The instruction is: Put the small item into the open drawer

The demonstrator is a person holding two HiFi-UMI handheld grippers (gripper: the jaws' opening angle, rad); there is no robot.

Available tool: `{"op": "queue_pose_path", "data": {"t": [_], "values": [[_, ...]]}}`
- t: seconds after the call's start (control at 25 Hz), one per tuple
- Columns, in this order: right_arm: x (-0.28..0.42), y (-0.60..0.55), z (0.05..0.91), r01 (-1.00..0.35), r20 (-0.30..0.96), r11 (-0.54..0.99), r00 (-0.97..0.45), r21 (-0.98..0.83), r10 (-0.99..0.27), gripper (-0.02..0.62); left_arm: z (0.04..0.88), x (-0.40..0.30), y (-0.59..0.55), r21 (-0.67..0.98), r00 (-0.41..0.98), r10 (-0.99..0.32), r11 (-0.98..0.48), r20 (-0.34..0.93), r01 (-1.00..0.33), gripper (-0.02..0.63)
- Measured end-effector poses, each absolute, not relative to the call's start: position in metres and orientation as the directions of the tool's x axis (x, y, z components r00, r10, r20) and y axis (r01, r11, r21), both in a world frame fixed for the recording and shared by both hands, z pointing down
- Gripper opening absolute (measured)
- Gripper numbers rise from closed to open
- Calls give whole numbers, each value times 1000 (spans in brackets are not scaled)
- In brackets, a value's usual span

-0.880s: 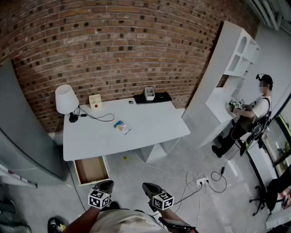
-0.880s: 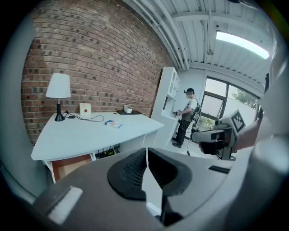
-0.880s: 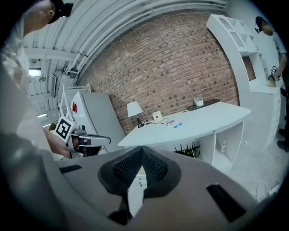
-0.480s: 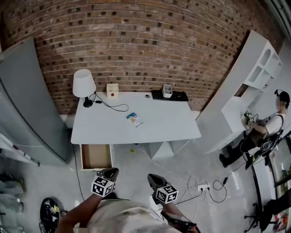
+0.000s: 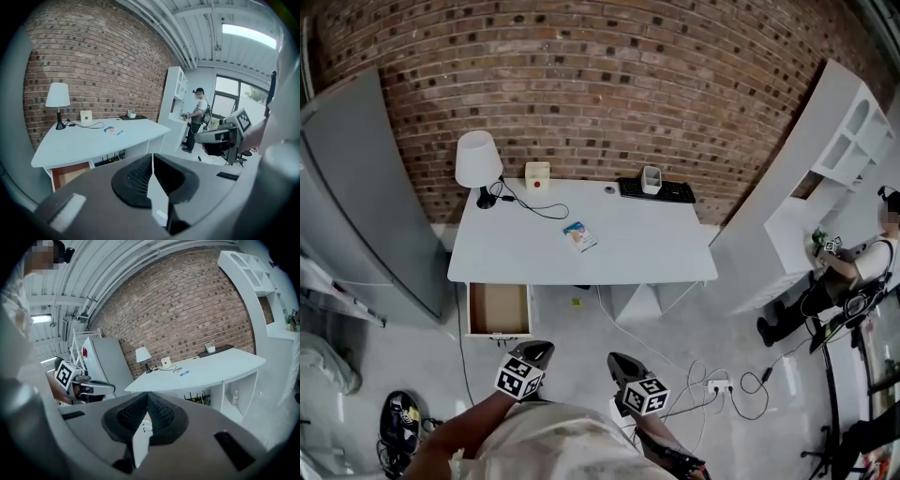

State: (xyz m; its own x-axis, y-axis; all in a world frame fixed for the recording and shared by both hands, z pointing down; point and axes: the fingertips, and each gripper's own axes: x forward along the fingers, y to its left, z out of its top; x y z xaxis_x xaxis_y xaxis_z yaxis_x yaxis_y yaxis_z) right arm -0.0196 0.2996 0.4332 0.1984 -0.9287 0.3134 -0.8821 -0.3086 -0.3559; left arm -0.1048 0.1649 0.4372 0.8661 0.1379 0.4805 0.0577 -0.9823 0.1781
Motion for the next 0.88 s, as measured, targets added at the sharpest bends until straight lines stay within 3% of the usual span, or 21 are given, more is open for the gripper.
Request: {"op": "queue_pose_path", "data": {"t": [0.64, 0.88], "values": [[-32, 354, 459, -841, 356, -372, 234, -393, -905, 6, 454, -102, 222, 170, 825, 199, -977, 529, 127, 14], [-31, 364, 460, -832, 365, -386, 243, -398, -899, 6, 442, -97, 218, 140, 841, 162, -985, 516, 103, 14]]}}
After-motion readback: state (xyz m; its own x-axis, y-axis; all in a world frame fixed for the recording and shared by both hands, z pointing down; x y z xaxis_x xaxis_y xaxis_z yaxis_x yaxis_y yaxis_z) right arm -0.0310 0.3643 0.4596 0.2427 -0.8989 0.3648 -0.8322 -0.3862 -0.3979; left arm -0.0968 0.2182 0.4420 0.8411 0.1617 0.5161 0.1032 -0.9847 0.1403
